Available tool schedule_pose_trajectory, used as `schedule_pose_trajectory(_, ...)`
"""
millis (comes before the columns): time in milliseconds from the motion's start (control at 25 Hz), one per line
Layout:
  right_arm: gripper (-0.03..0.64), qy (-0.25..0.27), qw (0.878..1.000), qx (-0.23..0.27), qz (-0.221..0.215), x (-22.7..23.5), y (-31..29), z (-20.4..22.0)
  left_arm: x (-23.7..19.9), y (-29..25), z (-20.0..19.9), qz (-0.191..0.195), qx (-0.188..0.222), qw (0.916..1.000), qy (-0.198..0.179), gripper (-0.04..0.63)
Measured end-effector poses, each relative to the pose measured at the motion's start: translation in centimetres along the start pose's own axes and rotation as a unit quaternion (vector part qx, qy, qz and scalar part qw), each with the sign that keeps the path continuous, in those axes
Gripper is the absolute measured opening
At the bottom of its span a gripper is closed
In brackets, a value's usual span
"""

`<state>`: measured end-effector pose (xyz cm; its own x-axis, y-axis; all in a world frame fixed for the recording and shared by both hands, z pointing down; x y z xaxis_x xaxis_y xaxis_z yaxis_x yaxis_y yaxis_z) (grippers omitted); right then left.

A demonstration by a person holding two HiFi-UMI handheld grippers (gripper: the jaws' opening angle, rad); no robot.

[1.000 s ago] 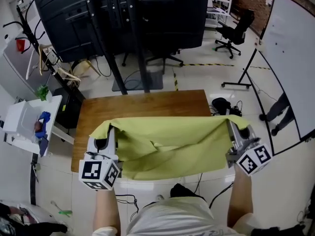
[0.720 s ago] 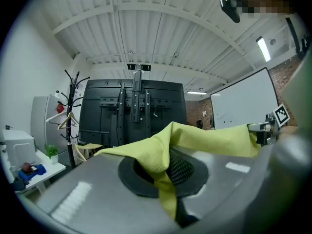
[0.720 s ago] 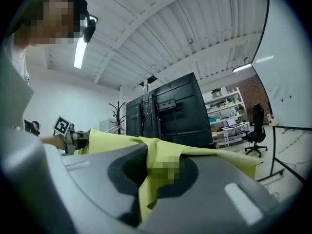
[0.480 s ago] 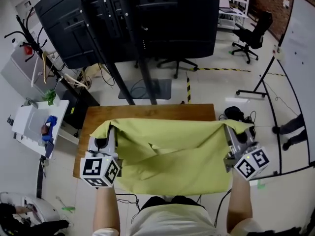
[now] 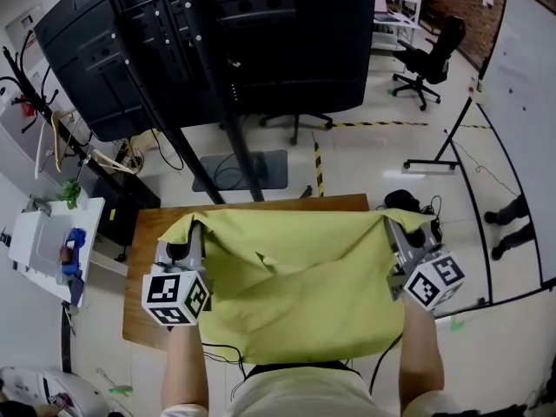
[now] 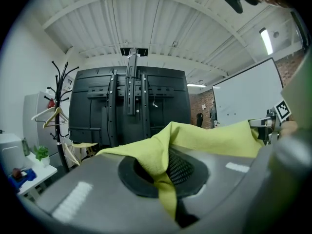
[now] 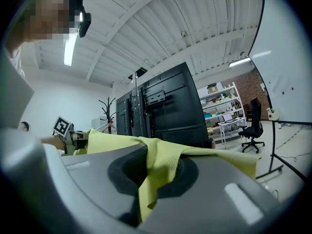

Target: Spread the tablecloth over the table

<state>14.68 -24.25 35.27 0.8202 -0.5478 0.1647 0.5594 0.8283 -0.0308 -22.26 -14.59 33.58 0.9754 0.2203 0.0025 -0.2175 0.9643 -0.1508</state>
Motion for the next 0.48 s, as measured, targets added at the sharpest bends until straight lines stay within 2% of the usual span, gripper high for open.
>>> schedule_pose_trajectory(280,0.012,0.005,0.998,-0.037,0.050,1.1,-5.3,2.8,-4.1,-5.9,3.4,0.029,-0.020,0.9992,0.016,0.006)
schedule_pose_trajectory(480,0.012,0.000,0.997,-0.063,0.053,1.7,-9.8,4.9,-6.9,-8.9,6.3,0.014,-0.035,0.9989,0.027,0.006)
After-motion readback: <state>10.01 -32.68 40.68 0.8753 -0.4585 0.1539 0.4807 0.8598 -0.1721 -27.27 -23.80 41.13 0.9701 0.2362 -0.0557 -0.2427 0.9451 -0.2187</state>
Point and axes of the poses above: the fingertips, and each gripper's own axes: y backward along the fingers, x to its right, z out of its underside, the point moved 1 cm from there along y, backward along the fingers, and after that the axes turned 14 degrees about z, right-handed, at the moved point
